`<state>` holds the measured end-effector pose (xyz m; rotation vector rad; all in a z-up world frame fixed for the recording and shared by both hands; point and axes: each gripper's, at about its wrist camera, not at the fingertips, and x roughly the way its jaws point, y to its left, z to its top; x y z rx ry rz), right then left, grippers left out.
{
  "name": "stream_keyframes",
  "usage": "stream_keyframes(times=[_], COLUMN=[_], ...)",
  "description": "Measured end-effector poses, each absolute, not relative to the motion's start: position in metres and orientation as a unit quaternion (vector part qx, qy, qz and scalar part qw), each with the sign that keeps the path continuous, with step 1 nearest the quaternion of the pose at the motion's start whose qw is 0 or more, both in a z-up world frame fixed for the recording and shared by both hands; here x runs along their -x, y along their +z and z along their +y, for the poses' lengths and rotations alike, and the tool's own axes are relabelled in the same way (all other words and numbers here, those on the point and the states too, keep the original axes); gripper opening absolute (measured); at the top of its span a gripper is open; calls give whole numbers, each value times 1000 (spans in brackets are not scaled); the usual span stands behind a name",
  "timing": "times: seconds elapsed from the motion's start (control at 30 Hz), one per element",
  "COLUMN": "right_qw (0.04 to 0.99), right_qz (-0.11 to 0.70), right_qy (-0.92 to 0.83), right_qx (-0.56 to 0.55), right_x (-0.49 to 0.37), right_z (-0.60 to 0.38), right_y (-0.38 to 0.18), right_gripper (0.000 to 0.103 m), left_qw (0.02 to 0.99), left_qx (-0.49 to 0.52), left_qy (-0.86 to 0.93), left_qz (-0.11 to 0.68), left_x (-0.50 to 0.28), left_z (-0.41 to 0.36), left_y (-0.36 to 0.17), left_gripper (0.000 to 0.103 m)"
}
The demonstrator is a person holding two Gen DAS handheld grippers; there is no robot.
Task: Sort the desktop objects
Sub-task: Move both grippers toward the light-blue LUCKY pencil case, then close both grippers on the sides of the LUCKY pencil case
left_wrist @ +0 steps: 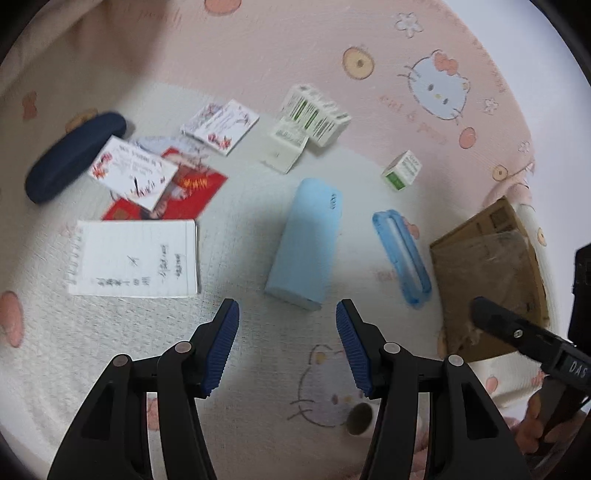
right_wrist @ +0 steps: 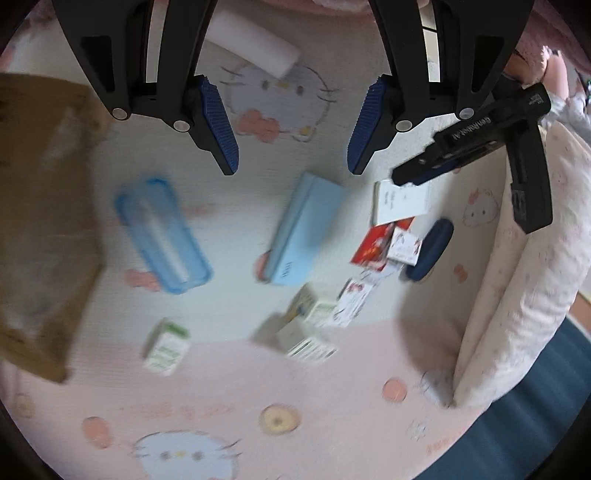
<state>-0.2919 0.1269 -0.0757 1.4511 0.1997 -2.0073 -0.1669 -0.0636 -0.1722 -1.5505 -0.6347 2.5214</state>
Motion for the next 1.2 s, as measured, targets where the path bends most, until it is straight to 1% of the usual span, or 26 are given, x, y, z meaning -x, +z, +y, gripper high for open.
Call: stream_keyframes(times=[0.17, 0.37, 0.43, 0.47, 0.5, 0.53, 0.6, 0.63, 0.67, 0.7, 0.73, 0.77, 0.93, 1.0, 1.1, 1.2], right_qw=[312, 299, 292, 289, 290, 295, 300, 299, 298, 301, 311, 314, 297, 295, 280, 268], right_qz=[74, 30, 2, -13, -33, -64, -106, -123, -127, -128, -129, -131, -138, -140, -106, -93], right_qy=[-736, -719, -718, -717, -715, -712, -712, -712, -711, -706, -696, -688, -676, -680, -696, -692], right_qx=[-597, -627, -632, -634, -635, -634, -626, -623, -624, -628, -634, -641, -661, -656, -653, -664], right_x=[299, 316, 324, 328, 333, 339, 347, 352, 355, 359, 362, 364, 367, 364, 357, 347], right_z=[103, 105, 107, 110, 111, 113, 115, 115, 113, 110, 105, 102, 97, 100, 107, 124], right_y=[-122, -151, -158, -160, -163, -168, -174, -179, -182, -188, -194, -199, -223, -222, -211, -208], right_gripper=[59, 59, 59, 59, 59, 59, 59, 59, 56, 38, 29, 25, 25, 26, 26, 26], left_qw=[36, 27, 33, 36, 40, 44, 48, 49, 52, 53, 54, 56, 63, 78, 106, 121], left_qx=[524, 516, 513, 512, 511, 511, 516, 518, 521, 525, 527, 526, 531, 539, 555, 566], left_qy=[818, 809, 806, 805, 805, 804, 802, 800, 797, 796, 795, 797, 793, 789, 780, 776], left_qz=[-232, -280, -294, -299, -300, -300, -298, -298, -299, -297, -294, -293, -292, -286, -269, -249], left_x=[178, 191, 195, 199, 201, 205, 213, 217, 220, 224, 226, 228, 229, 225, 215, 202], left_z=[-65, -72, -74, -74, -74, -73, -70, -68, -67, -64, -62, -60, -51, -43, -25, -8], left_y=[-202, -219, -225, -227, -229, -231, -235, -237, -239, -241, -242, -242, -244, -244, -244, -243], left_gripper=[59, 58, 52, 44, 40, 39, 31, 30, 30, 30, 30, 30, 29, 29, 29, 29])
